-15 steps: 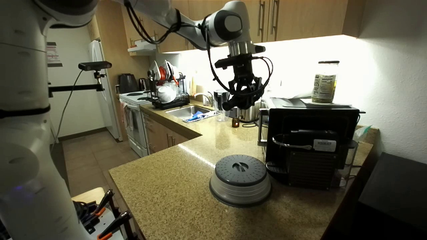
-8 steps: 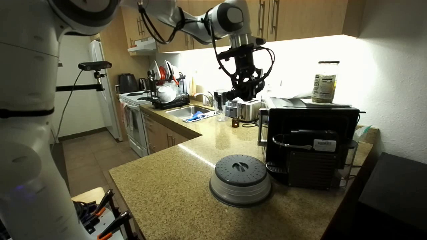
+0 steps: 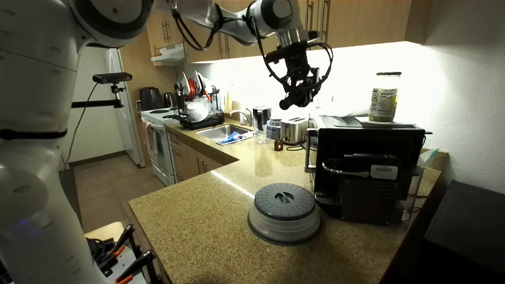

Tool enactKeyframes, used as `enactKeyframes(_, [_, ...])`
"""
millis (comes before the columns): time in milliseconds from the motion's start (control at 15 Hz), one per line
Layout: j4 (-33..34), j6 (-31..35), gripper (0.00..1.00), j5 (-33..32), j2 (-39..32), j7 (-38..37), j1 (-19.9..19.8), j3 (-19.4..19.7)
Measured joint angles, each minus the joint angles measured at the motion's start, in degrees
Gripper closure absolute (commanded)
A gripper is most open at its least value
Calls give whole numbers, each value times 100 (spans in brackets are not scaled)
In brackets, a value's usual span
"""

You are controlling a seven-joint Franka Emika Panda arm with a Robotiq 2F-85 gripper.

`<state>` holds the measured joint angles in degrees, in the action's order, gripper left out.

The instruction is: Take the umbrella and put it on the counter

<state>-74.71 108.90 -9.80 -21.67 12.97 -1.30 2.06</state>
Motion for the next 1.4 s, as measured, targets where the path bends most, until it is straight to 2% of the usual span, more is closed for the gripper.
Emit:
enactKeyframes(333, [-62,901,86,-12,-121,0,0,48])
enactKeyframes(467, [-60,1040,86,-12,-170,0,-8,63])
enactKeyframes(1400, [1559,518,86,-2,-1326,-70,-97,121])
